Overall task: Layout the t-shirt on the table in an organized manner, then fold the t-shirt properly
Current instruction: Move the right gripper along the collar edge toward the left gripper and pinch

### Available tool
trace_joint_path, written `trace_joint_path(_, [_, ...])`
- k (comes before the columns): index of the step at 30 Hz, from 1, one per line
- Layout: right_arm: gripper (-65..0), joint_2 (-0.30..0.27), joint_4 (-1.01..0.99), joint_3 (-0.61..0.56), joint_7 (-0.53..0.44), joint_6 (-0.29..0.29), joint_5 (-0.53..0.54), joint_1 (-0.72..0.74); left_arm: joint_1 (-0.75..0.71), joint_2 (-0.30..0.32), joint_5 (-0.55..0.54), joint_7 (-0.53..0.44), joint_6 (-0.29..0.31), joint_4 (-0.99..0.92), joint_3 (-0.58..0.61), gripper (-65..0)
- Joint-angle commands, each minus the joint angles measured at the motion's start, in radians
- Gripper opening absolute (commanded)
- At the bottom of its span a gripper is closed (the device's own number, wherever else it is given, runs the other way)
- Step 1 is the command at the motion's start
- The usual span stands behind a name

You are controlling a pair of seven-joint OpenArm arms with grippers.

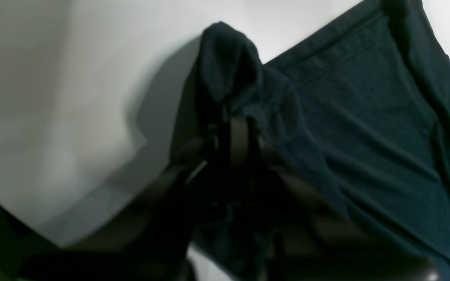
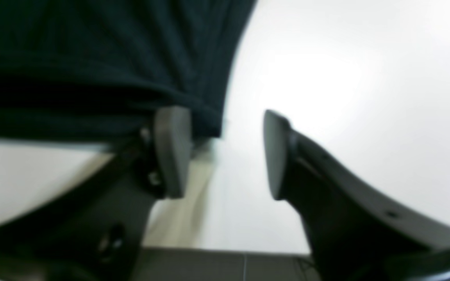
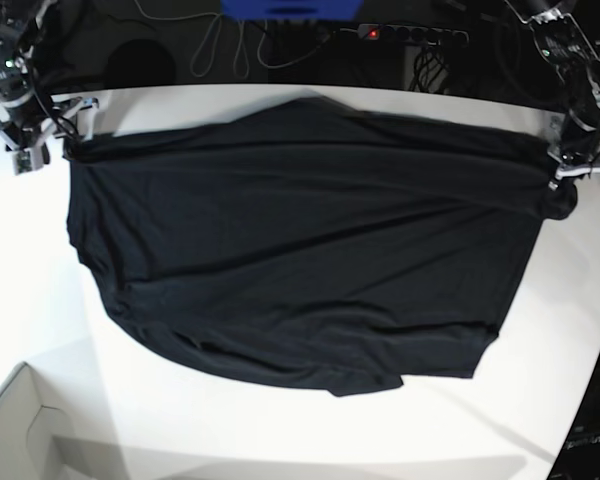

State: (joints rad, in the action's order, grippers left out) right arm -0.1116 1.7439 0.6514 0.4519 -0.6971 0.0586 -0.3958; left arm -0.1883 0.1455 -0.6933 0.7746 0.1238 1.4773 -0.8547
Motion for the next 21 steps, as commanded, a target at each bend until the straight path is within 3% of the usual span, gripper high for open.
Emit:
trace_joint_path(1, [-30.6,0.019,0.06,0.011,-0.031,-0.001,0.022,0.007,0.003,0.015,-0.012,-0.019,0.003,0.019,-0.004,-64.9])
trace_joint_path(6, [-28.9,0.145,0.23,0.018,-0.029,-0.001,0.02,-0.009,0.005,0.013,-0.012,0.035,0.003,0.019,-0.01,-64.9])
trace_joint_path(10, [-29.0,0.217,0.265,-0.123,-0.031,-0.001,0.02,-0.098,0.005,0.013,-0.012,0.038,0.003,0.019,-0.005,-64.9])
trace_joint_path(15, [-29.0,0.254,0.233,-0.319,-0.029,-0.001,0.019,-0.183,0.006,0.013,-0.012,0.041,0.003,0.019,-0.004,-64.9])
trace_joint_path(21, [-28.8,0.26,0.176,-0.459,-0.029,-0.001,0.019,-0.213,0.005,0.013,-0.012,0.042,0.003,0.019,-0.004,-64.9])
